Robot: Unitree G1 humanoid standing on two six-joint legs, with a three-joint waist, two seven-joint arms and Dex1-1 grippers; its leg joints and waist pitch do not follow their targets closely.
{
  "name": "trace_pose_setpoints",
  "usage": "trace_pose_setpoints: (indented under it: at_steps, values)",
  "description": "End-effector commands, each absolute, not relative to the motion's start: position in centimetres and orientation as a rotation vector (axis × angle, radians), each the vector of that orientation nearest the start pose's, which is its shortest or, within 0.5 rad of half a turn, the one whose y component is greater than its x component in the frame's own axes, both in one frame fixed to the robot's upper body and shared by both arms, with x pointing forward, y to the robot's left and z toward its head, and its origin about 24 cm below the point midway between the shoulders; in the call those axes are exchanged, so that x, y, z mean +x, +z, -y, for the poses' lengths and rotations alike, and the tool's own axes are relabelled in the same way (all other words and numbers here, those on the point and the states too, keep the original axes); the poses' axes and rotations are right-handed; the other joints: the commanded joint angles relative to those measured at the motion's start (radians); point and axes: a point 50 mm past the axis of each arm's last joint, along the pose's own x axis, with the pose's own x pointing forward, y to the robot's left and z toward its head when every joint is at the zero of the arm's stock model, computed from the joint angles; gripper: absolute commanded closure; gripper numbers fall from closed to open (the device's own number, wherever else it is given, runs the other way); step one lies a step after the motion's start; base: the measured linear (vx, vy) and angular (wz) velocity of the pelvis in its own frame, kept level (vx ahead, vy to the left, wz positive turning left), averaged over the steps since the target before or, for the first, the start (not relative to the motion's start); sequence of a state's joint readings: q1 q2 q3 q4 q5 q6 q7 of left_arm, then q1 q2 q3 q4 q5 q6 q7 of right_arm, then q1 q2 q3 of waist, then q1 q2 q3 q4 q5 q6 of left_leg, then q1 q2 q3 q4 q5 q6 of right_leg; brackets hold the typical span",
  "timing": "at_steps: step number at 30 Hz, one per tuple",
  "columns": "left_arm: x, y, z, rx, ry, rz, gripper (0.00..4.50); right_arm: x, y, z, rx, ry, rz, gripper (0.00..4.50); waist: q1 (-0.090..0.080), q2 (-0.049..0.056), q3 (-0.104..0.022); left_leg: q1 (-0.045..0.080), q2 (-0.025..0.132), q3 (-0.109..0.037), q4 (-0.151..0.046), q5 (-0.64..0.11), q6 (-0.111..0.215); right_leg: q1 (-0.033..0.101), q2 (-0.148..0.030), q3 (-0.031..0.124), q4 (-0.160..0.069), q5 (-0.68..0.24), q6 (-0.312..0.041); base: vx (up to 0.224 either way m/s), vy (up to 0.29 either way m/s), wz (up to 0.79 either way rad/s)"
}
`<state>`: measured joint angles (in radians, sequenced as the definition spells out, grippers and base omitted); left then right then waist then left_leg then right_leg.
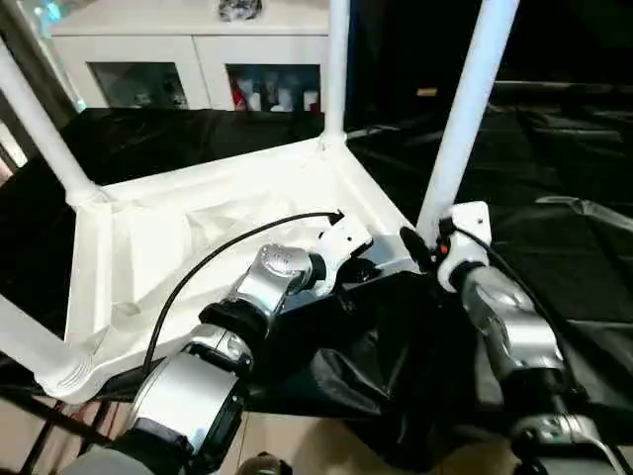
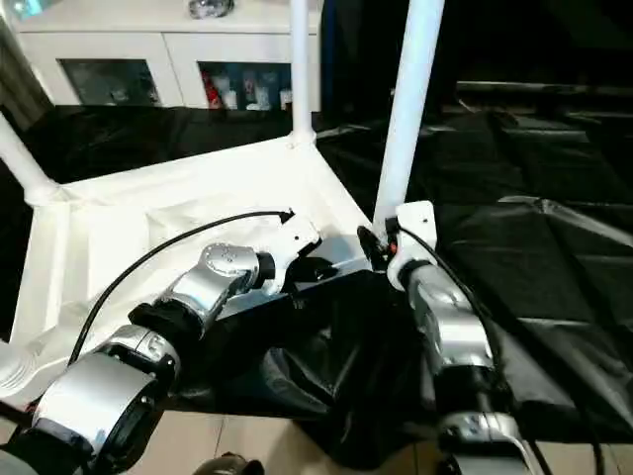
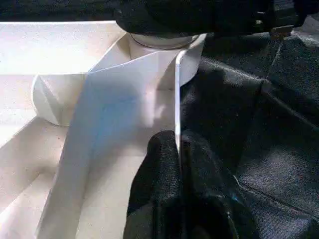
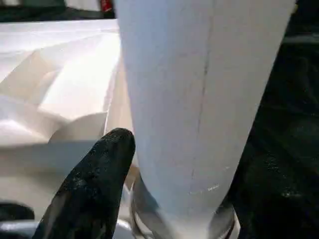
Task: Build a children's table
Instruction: Rotate leg to tighten
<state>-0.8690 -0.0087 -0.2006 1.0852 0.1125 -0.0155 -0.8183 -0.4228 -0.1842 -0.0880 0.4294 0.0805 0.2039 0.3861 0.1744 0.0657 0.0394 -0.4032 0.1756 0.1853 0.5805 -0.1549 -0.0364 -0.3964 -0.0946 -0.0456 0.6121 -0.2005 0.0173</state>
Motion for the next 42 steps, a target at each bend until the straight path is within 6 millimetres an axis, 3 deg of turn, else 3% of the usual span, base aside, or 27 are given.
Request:
trace_pose_setpoints:
  at_steps: [1, 3, 5, 11, 15, 18, 19, 22, 26, 28, 30, 32, 33, 35, 37, 39, 40, 41, 42]
  values:
    - [35.0, 7.9, -1.0, 0.264, -1.206, -0.17, 4.5, 31.5, 3.6, 15.8, -0.039, 0.484, -0.268, 1.59, 0.002, -0.023, -0.066, 0.024, 0.048, -0.023, -0.061, -0.2, 0.064, 0.046, -0.065, 0.03, -0.07, -0.038, -0.212, 0.0, 0.0, 0.0]
    - [34.9, 7.8, -1.0, 0.263, -1.21, -0.17, 4.5, 31.3, 3.8, 16.5, -0.05, 0.48, -0.256, 1.59, 0.008, -0.024, -0.066, 0.024, 0.049, -0.022, -0.057, -0.187, 0.076, 0.046, -0.065, 0.031, -0.069, -0.024, -0.211, 0.0, 0.0, 0.0]
    - [34.6, 7.4, -1.0, 0.253, -1.238, -0.173, 4.5, 30.9, 4.7, 19.0, -0.077, 0.45, -0.222, 1.59, 0.019, -0.025, -0.066, 0.023, 0.048, -0.021, -0.054, -0.176, 0.096, 0.045, -0.066, 0.029, -0.072, -0.049, -0.209, 0.0, 0.0, 0.0]
    - [34.0, 6.7, -1.1, 0.239, -1.28, -0.179, 4.5, 29.1, 6.9, 23.1, -0.079, 0.479, -0.17, 1.59, 0.032, -0.028, -0.065, 0.02, 0.051, -0.022, -0.05, -0.172, 0.119, 0.046, -0.064, 0.029, -0.072, -0.083, -0.206, 0.0, 0.0, 0.0]
    - [33.7, 6.5, -1.2, 0.234, -1.298, -0.18, 4.5, 27.1, 7.4, 24.0, -0.085, 0.639, -0.216, 1.59, 0.045, -0.029, -0.06, 0.014, 0.052, -0.023, -0.046, -0.158, 0.147, 0.045, -0.065, 0.028, -0.074, -0.108, -0.193, 0.0, 0.0, 0.0]
    - [33.6, 6.4, -1.3, 0.238, -1.307, -0.172, 4.5, 25.6, 7.7, 24.3, -0.079, 0.766, -0.274, 1.59, 0.047, -0.031, -0.059, 0.016, 0.052, -0.023, -0.046, -0.165, 0.149, 0.043, -0.065, 0.027, -0.078, -0.143, -0.19, 0.0, 0.0, 0.0]
    - [33.6, 6.4, -1.3, 0.238, -1.31, -0.171, 4.5, 25.4, 7.8, 24.2, -0.068, 0.786, -0.28, 1.59, 0.045, -0.037, -0.053, 0.014, 0.053, -0.023, -0.047, -0.165, 0.154, 0.039, -0.064, 0.027, -0.079, -0.147, -0.191, 0.0, 0.0, 0.0]
    - [33.3, 6.1, -1.3, 0.248, -1.317, -0.171, 4.5, 24.8, 8.4, 23.2, -0.032, 0.884, -0.296, 1.59, 0.048, -0.033, -0.05, 0.014, 0.054, -0.024, -0.05, -0.179, 0.148, 0.036, -0.066, 0.029, -0.084, -0.209, -0.18, 0.0, 0.0, 0.0]
    - [33.2, 6.1, -1.2, 0.23, -1.312, -0.175, 4.5, 25.5, 8.3, 21.6, -0.062, 0.872, -0.258, 1.59, 0.042, -0.032, -0.051, 0.017, 0.055, -0.026, -0.056, -0.196, 0.122, 0.029, -0.066, 0.029, -0.087, -0.237, -0.175, 0.0, 0.0, 0.0]
    - [33.3, 6.2, -1.3, 0.226, -1.31, -0.17, 3.94, 26.2, 8.0, 21.0, -0.069, 0.834, -0.241, 1.48, 0.04, -0.034, -0.05, 0.016, 0.054, -0.027, -0.058, -0.201, 0.11, 0.029, -0.067, 0.029, -0.086, -0.239, -0.177, 0.0, 0.0, 0.0]
    - [33.6, 6.8, -1.9, 0.266, -1.293, -0.153, 3.92, 27.9, 7.1, 19.9, -0.073, 0.706, -0.223, 1.48, 0.04, -0.03, -0.052, 0.018, 0.057, -0.027, -0.06, -0.2, 0.099, 0.027, -0.069, 0.03, -0.084, -0.217, -0.19, 0.0, 0.0, 0.0]
    - [33.7, 7.0, -2.2, 0.284, -1.284, -0.147, 3.58, 28.3, 6.8, 19.6, -0.071, 0.675, -0.22, 1.48, 0.031, -0.029, -0.056, 0.013, 0.053, -0.029, -0.062, -0.192, 0.08, 0.025, -0.068, 0.027, -0.077, -0.189, -0.198, 0.0, 0.0, 0.0]
    - [33.9, 7.1, -2.9, 0.286, -1.254, -0.146, 3.58, 28.6, 6.6, 19.1, -0.059, 0.67, -0.22, 1.48, 0.031, -0.023, -0.057, 0.017, 0.058, -0.03, -0.06, -0.186, 0.08, 0.024, -0.067, 0.028, -0.073, -0.142, -0.208, 0.0, 0.0, 0.0]
    - [34.2, 7.3, -4.1, 0.267, -1.208, -0.147, 3.49, 28.7, 6.6, 18.6, -0.05, 0.677, -0.22, 1.48, 0.021, -0.026, -0.058, 0.01, 0.054, -0.029, -0.056, -0.145, 0.103, 0.028, -0.061, 0.025, -0.06, -0.014, -0.222, 0.0, 0.0, 0.0]
    - [34.1, 7.1, -5.5, 0.238, -1.173, -0.158, 3.3, 28.7, 6.6, 18.2, -0.041, 0.688, -0.214, 1.48, 0.021, -0.024, -0.058, 0.008, 0.054, -0.028, -0.052, -0.122, 0.12, 0.033, -0.065, 0.024, -0.053, 0.045, -0.233, 0.0, 0.0, 0.0]
    - [33.0, 6.8, -8.6, 0.147, -1.115, -0.169, 3.11, 29.0, 6.6, 17.4, -0.017, 0.692, -0.191, 1.48, 0.011, -0.022, -0.056, 0.006, 0.052, -0.024, -0.051, -0.127, 0.134, 0.029, -0.062, 0.022, -0.054, 0.041, -0.247, 0.0, 0.0, 0.0]
    - [32.9, 6.8, -8.7, 0.14, -1.113, -0.169, 3.07, 29.0, 6.6, 17.4, -0.015, 0.693, -0.19, 1.48, 0.008, -0.021, -0.059, 0.007, 0.056, -0.026, -0.051, -0.126, 0.132, 0.032, -0.065, 0.022, -0.049, 0.044, -0.252, 0.0, 0.0, 0.0]
    - [31.8, 7.2, -9.8, 0.084, -1.111, -0.159, 2.85, 29.1, 6.5, 17.0, -0.004, 0.696, -0.181, 1.48, 0.006, -0.024, -0.052, 0.009, 0.056, -0.021, -0.054, -0.15, 0.127, 0.024, -0.059, 0.023, -0.058, -0.002, -0.251, 0.0, 0.0, 0.0]
    - [31.3, 7.4, -10.3, 0.06, -1.114, -0.152, 2.85, 29.2, 6.5, 16.9, 0.003, 0.698, -0.179, 1.48, 0.005, -0.02, -0.053, 0.01, 0.06, -0.024, -0.057, -0.163, 0.117, 0.027, -0.064, 0.024, -0.055, -0.022, -0.255, 0.0, 0.0, 0.0]
